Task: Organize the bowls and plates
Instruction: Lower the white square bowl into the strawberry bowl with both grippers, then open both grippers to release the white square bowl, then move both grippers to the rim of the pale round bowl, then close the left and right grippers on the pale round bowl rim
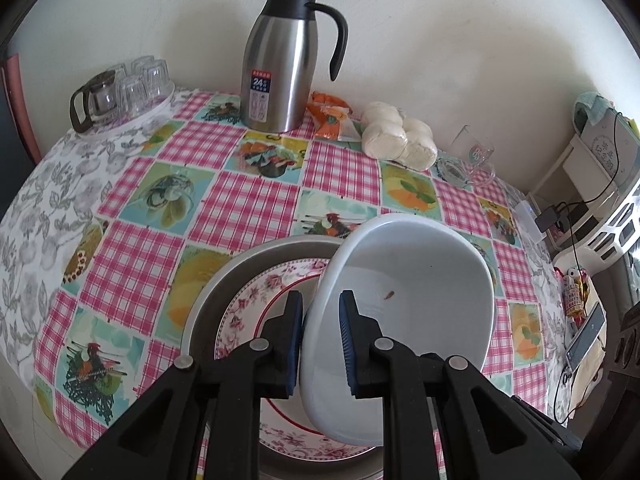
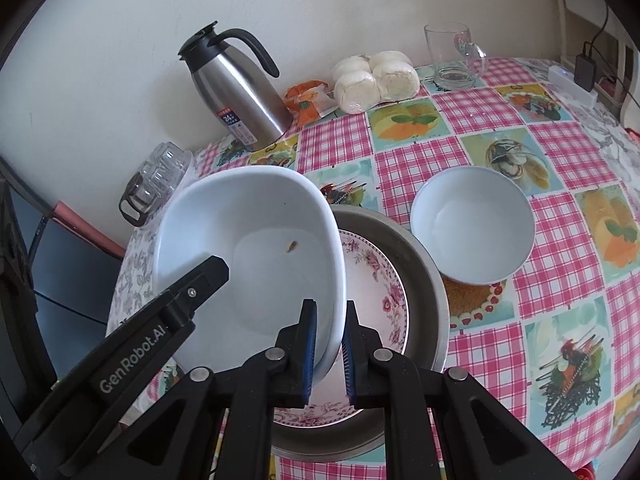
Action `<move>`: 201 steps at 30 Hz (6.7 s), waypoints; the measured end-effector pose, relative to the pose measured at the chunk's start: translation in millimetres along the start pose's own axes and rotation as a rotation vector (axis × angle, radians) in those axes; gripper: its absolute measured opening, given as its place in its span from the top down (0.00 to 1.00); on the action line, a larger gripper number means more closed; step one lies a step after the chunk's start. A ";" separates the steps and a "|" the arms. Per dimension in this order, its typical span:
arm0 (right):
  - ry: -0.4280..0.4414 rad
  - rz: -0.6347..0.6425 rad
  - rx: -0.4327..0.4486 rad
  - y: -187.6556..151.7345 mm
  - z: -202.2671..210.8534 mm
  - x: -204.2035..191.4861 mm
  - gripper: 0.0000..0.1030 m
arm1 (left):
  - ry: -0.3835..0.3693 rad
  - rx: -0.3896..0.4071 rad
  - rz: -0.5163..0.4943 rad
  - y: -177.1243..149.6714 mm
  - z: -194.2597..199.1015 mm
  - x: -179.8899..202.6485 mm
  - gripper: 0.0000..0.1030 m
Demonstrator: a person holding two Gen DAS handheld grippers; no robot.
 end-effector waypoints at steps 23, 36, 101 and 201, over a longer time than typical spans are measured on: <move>-0.057 0.037 -0.048 -2.0 -8.7 -6.9 0.84 | -0.116 -0.096 0.052 -4.0 -12.1 -20.8 0.80; -0.040 0.026 -0.059 -0.3 -9.4 -4.7 0.84 | -0.170 -0.122 0.075 -5.3 -15.7 -28.7 0.80; -0.147 0.065 0.080 11.4 27.1 3.0 0.00 | 0.091 0.082 0.182 3.8 26.1 -69.5 0.04; -0.083 -0.335 0.005 50.6 -20.1 218.8 0.93 | -0.016 -0.175 -0.312 -6.4 -148.9 174.7 0.71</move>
Point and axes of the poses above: each gripper's, at about its wrist camera, not at the fingertips, and z roughly against the way its jaws point, x to its right, y to its top, the point moved 3 cm from there along -z, roughly the way its jaws point, and after that the axes turned 8 degrees about -x, right-handed, at the moved point
